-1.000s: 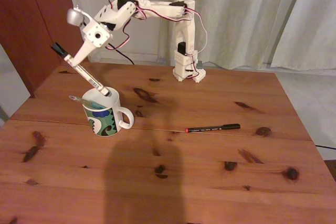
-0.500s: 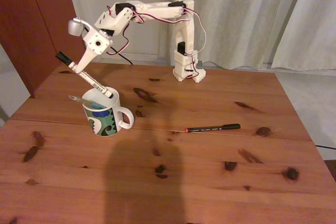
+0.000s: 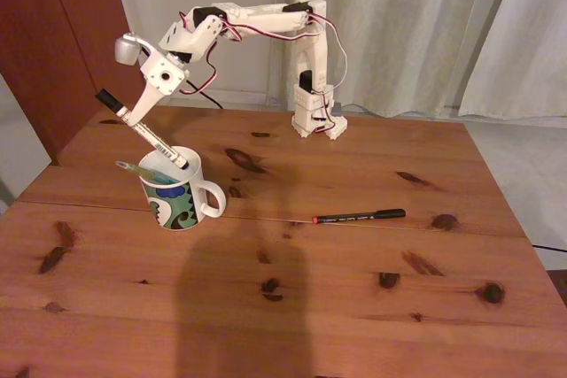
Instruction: Clean up the desk and place the pens and markers into the cup
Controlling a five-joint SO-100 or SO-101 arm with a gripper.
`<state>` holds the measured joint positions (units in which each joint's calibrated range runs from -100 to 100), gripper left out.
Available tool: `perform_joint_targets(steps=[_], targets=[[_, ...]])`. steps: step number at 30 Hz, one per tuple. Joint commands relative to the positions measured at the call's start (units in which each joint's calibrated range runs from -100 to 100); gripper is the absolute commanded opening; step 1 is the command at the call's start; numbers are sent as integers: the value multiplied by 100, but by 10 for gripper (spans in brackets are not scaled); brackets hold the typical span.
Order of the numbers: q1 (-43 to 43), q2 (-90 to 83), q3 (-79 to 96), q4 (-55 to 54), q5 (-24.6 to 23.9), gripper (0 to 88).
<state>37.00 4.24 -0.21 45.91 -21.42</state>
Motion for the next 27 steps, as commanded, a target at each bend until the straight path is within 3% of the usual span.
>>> perform_joint_targets(steps=[1, 23, 27], targets=[[-21, -89, -141, -174, 120, 9], [3, -64, -42, -123, 266, 15], [3, -64, -42, -114, 266, 83]])
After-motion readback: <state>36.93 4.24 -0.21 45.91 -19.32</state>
